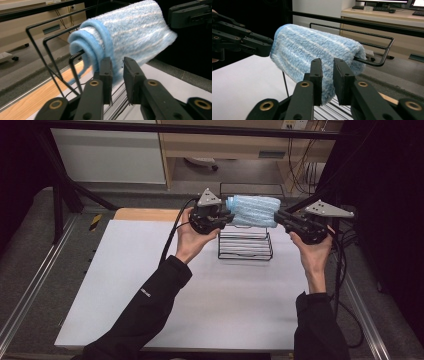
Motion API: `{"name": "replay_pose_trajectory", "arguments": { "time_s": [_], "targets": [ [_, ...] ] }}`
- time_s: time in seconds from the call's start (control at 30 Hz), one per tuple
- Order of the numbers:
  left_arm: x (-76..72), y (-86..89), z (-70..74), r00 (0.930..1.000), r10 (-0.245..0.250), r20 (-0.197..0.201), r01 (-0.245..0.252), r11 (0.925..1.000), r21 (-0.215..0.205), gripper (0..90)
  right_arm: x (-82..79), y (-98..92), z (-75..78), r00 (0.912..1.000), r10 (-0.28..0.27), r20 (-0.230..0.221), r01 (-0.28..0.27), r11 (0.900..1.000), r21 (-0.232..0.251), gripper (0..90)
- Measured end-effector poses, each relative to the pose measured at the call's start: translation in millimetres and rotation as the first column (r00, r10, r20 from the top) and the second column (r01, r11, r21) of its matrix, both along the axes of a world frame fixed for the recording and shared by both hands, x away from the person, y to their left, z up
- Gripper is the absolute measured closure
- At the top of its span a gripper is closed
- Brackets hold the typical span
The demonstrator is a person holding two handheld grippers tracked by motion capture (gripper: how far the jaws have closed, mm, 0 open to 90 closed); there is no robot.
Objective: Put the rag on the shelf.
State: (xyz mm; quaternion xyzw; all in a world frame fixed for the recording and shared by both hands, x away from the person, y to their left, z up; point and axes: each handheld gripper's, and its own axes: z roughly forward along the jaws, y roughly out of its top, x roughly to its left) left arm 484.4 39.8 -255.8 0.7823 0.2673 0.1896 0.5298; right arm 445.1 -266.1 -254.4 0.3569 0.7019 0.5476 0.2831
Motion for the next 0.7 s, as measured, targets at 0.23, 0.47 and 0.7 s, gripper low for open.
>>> {"name": "replay_pose_trajectory", "arguments": {
  "time_s": [0.23,0.47,0.7],
  "targets": [
    [-6.3,16.2,2.1,0.9998,0.02,0.0,-0.02,0.9998,-0.001,64.5,-7.1,4.9,10.1,0.9999,0.011,-0.003,-0.011,1.0,0.002,68.7],
    [-9.6,34.9,4.7,0.9984,0.057,0.0,-0.057,0.9984,-0.007,54.7,-11.1,7.6,17.8,1.0,0.008,0.001,-0.008,1.0,0.001,62.5],
    [-11.8,49.1,4.3,0.9972,0.074,-0.006,-0.074,0.9972,-0.01,48.6,-13.0,9.4,21.3,0.9999,-0.001,0.01,0.001,1.0,0.004,54.5]
  ]
}}
